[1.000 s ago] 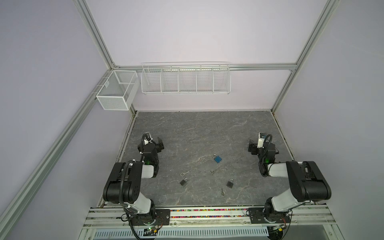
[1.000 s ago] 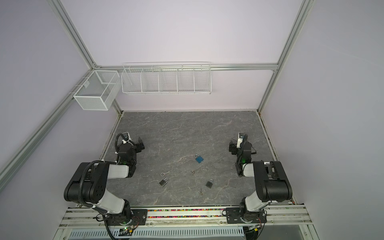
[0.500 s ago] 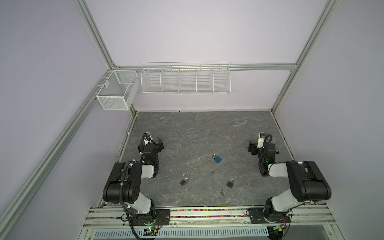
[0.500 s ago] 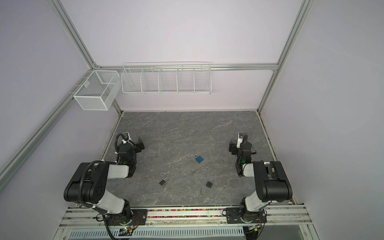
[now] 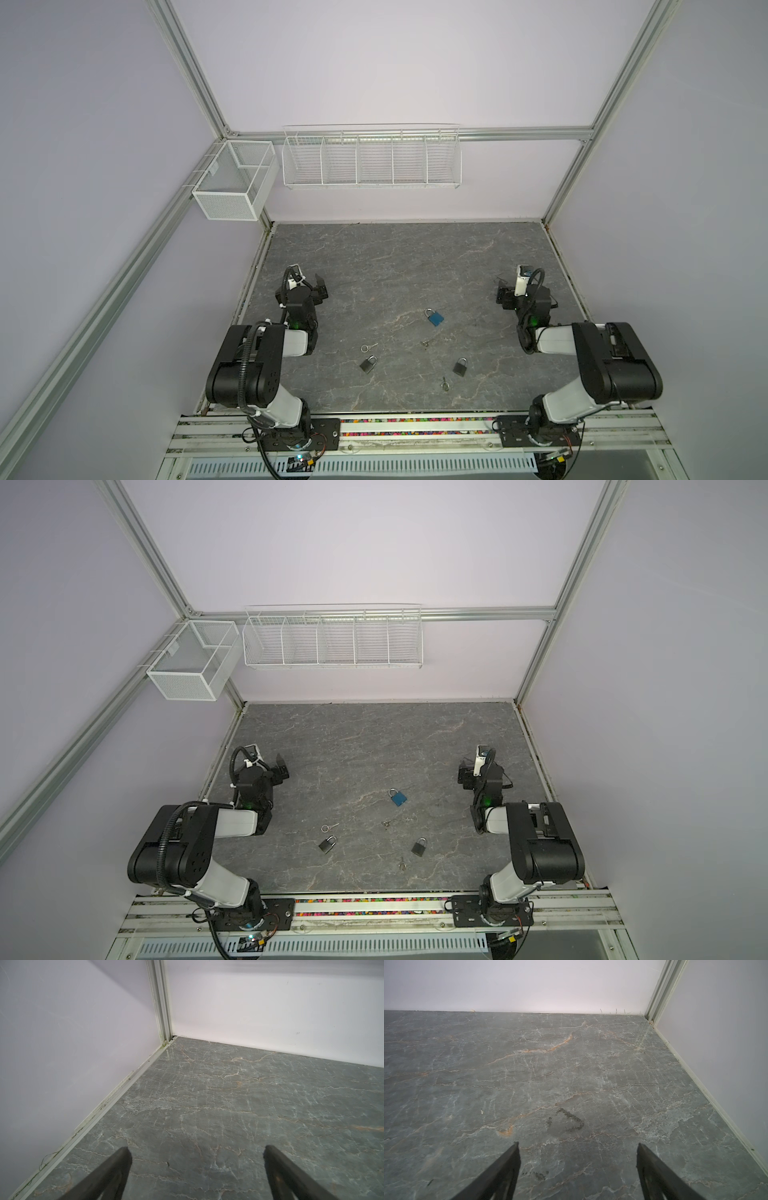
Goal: Unlock with the key
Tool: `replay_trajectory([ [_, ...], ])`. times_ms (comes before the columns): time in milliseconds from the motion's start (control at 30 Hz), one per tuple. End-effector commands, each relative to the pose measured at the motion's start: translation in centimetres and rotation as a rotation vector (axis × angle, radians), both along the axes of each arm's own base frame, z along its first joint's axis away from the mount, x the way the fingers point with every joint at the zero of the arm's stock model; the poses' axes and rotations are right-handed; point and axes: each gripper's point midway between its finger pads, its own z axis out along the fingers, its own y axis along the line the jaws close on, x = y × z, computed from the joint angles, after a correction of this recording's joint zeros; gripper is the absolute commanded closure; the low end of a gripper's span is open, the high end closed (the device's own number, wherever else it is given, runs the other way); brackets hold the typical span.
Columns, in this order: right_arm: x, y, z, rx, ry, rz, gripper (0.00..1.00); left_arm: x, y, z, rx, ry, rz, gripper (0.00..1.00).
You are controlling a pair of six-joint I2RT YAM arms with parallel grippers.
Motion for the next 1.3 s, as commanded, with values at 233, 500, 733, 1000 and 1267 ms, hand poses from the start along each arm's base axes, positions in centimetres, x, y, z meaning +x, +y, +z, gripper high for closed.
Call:
replay_trajectory([
  [233,-0.5,-0.5,1.2,-0.018,-0.027,-0.011,0.12,-1.1,1.1,1.0,0.004,-0.031,0.049,0.01],
  [500,-1.4,-1.9,4.8,0.047,0.052,-0.118,0.11,-3.6,1.8,5.4,-0.027,-0.073,0.091,0.01],
  [733,-4.3,-4.3,7.5,0.288,0.137,-0.395,0.11,-6.1,1.4,9.8,-0.17,-0.142,0.074,0.01],
  [1000,-6.1,0.3,5.1,0.543,0.359,-0.316,0.11,-9.8,2.0,11.2,-0.495,-0.26,0.151,0.01],
  [1267,-7.8,8.9,5.6,0.491,0.526,-0.108,0.12,-11.4,-2.1,10.1,-0.597,-0.019,-0.022,0.01],
])
